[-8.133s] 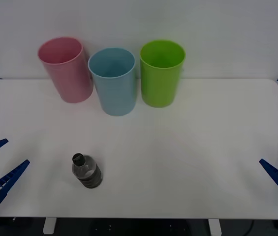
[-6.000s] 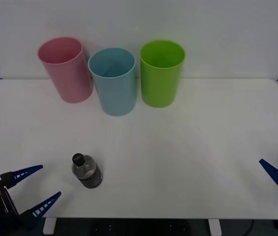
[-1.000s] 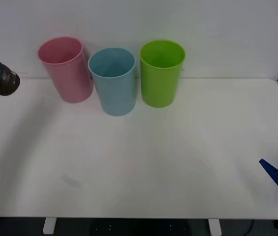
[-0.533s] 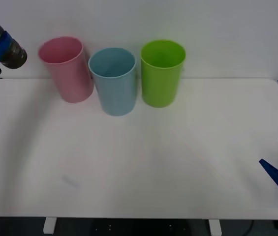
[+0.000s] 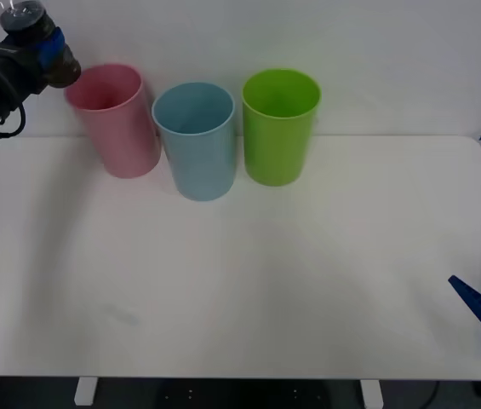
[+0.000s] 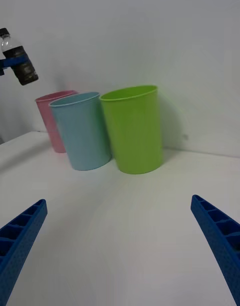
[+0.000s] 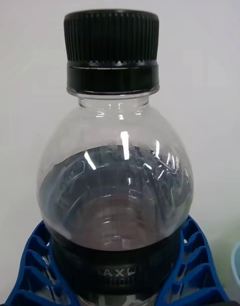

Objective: Grasp the object on the table and drop it into the matching bin: aluminum can to the light blue bin, PET bottle to the pink bin.

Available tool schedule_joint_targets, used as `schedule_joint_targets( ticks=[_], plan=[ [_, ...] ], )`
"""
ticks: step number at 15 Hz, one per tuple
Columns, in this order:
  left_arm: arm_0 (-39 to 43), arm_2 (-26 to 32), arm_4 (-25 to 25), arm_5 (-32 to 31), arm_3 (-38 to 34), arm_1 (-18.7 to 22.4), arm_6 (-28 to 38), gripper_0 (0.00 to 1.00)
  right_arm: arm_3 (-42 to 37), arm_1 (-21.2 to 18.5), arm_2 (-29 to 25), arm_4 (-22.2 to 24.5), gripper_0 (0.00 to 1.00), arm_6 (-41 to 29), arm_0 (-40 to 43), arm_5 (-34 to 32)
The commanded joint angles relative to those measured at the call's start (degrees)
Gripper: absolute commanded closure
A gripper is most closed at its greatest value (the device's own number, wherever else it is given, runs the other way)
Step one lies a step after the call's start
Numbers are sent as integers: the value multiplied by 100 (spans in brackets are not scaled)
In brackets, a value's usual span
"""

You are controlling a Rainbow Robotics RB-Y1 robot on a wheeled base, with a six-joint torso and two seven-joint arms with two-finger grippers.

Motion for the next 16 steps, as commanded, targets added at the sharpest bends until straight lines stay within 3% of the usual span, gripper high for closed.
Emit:
schedule_joint_targets(
  ticks=[1,6,14,15,16],
  plan=[
    [-567,-61,-350,15,688,0,-35,100,0,0,0,0,0,0,0,0],
    [-1306,-131,-860,129,1540,-62,-88,100,0,0,0,0,0,0,0,0],
    [-1490,-158,-1168,349,1619,-326,-88,99,0,0,0,0,0,0,0,0],
    [-1490,-158,-1159,349,1619,-326,-88,93,0,0,0,0,0,0,0,0],
    [-1490,-166,-1124,349,1619,-326,-88,75,0,0,0,0,0,0,0,0]
  ],
)
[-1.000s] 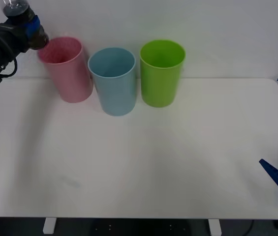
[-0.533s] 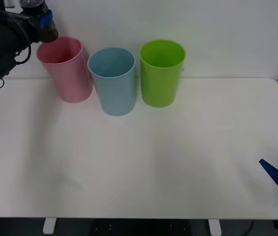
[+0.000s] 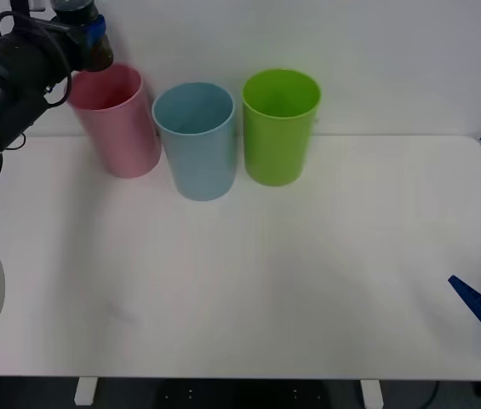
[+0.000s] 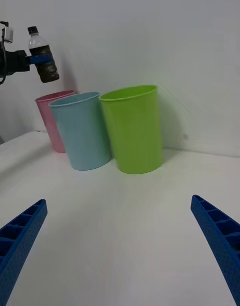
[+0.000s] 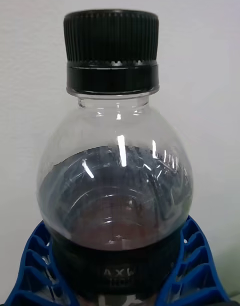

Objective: Grasp the object on the table and drop it into the matching bin: aluminum can to the light blue bin, PET bottle to the pink bin.

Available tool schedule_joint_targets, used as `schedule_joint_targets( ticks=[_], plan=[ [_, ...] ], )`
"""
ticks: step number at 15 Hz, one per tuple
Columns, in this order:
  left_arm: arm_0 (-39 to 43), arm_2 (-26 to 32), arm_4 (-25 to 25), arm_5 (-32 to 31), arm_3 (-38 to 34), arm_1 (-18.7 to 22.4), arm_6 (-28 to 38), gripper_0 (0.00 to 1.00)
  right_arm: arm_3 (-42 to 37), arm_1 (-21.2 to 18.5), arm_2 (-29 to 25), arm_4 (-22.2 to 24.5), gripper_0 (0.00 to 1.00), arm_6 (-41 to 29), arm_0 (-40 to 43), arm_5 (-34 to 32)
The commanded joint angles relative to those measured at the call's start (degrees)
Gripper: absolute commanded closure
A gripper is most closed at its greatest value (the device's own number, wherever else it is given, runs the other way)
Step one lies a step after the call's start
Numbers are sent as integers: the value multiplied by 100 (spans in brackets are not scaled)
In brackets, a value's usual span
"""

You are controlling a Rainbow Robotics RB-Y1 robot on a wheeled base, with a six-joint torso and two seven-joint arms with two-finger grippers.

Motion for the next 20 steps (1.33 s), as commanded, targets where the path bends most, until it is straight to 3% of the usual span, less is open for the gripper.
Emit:
schedule_joint_targets(
  ticks=[1,2,8,13,20],
  plan=[
    [-1,-19,70,18,-1,7,0,35,0,0,0,0,0,0,0,0],
    [-1,-36,87,36,-1,-2,0,0,0,0,0,0,0,0,0,0],
    [8,-115,430,-96,-1,7,-18,0,0,0,0,0,0,0,0,0],
    [342,-54,1212,-641,-45,121,-194,0,0,0,0,0,0,0,0,0],
    [1819,-63,2337,-878,-1495,270,-229,0,0,0,0,0,0,0,0,0]
  ],
)
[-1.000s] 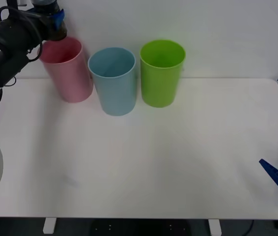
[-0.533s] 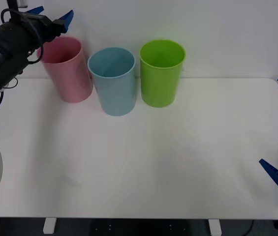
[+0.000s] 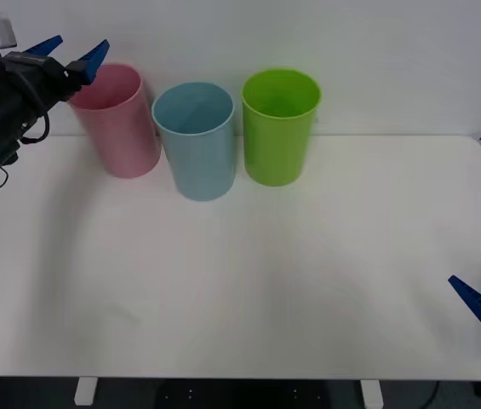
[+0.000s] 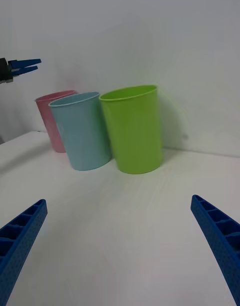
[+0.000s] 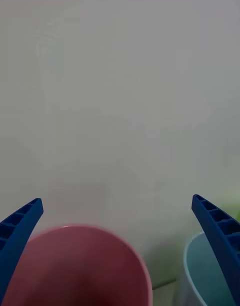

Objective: Grasp the object on the table and drop it into the matching bin: aluminum can to the light blue bin, PET bottle to the pink bin.

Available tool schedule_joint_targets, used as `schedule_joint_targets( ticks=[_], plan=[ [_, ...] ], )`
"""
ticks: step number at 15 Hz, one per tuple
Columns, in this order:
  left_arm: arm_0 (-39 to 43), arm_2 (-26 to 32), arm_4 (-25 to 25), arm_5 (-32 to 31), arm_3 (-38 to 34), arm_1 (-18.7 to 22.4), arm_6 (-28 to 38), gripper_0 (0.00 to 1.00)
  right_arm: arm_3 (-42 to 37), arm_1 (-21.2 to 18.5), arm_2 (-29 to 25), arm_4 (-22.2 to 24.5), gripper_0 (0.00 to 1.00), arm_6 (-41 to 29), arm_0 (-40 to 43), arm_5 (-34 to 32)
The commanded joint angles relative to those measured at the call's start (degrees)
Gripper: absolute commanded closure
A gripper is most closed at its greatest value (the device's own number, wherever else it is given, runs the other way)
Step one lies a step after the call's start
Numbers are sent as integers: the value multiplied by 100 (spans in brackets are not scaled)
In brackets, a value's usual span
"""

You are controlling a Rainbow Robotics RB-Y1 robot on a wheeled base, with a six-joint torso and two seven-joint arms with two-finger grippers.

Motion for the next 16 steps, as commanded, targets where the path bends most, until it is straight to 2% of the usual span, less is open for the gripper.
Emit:
schedule_joint_targets(
  ticks=[1,4,7,11,13,16],
  plan=[
    [641,9,406,-37,-627,68,-9,0,0,0,0,0,0,0,0,0],
    [1292,26,828,-248,-1163,270,-27,0,0,0,0,0,0,0,0,0],
    [1933,290,1127,-854,-1524,499,-35,0,0,0,0,0,0,0,0,0],
    [2768,483,1672,-1505,-1717,938,-62,0,0,0,0,0,0,0,0,0],
    [3085,650,1769,-1848,-1726,1079,-141,0,0,0,0,0,0,0,0,0],
    [3674,853,1821,-2217,-1726,1290,-818,0,0,0,0,0,0,0,0,0]
  ],
)
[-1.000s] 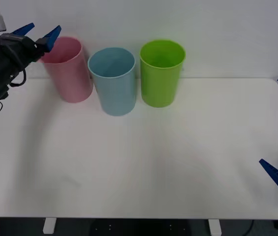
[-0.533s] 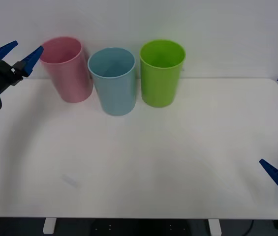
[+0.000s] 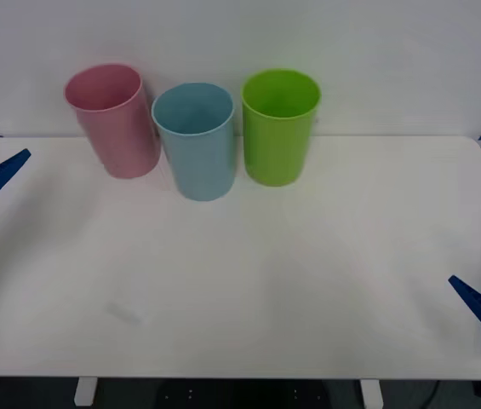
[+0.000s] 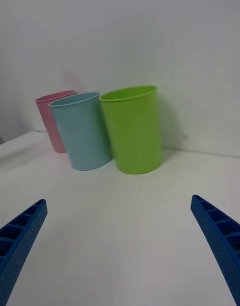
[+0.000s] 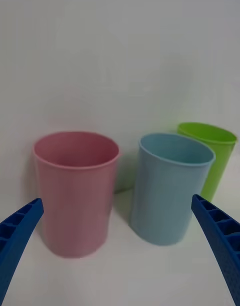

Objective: Grasp the object on the table and drop it into the matching bin: aluminum can to the light blue bin, PET bottle to the pink bin.

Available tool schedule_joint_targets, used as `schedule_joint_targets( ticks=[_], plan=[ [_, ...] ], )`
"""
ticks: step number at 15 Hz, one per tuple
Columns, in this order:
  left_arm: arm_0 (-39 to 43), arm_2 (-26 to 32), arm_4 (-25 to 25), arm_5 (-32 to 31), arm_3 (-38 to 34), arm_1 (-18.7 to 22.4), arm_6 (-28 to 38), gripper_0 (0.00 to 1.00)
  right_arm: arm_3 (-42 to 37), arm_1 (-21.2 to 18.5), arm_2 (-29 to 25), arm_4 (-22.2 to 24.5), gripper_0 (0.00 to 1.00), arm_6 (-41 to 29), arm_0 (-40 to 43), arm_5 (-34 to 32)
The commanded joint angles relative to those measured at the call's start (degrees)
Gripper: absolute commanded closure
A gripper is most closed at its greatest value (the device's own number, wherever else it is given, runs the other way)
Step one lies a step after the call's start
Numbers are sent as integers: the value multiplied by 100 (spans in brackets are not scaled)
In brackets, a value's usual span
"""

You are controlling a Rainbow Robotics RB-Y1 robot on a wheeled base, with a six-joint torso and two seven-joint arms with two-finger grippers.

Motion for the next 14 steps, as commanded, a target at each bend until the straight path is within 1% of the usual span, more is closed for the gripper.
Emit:
schedule_joint_targets(
  ticks=[1,3,4,5,8,14],
  plan=[
    [503,77,115,-178,-6,165,-635,0,0,0,0,0,0,0,0,0],
    [846,77,220,-275,-6,235,-1065,0,0,0,0,0,0,0,0,0],
    [987,86,282,-381,3,270,-1162,0,0,0,0,0,0,0,0,0],
    [1136,147,317,-574,-6,288,-1171,0,0,0,0,0,0,0,0,0],
    [1497,270,405,-882,-32,305,-1171,0,0,0,0,0,0,0,0,0],
    [2288,296,678,-1013,-419,296,-1188,0,0,0,0,0,0,0,0,0]
  ],
)
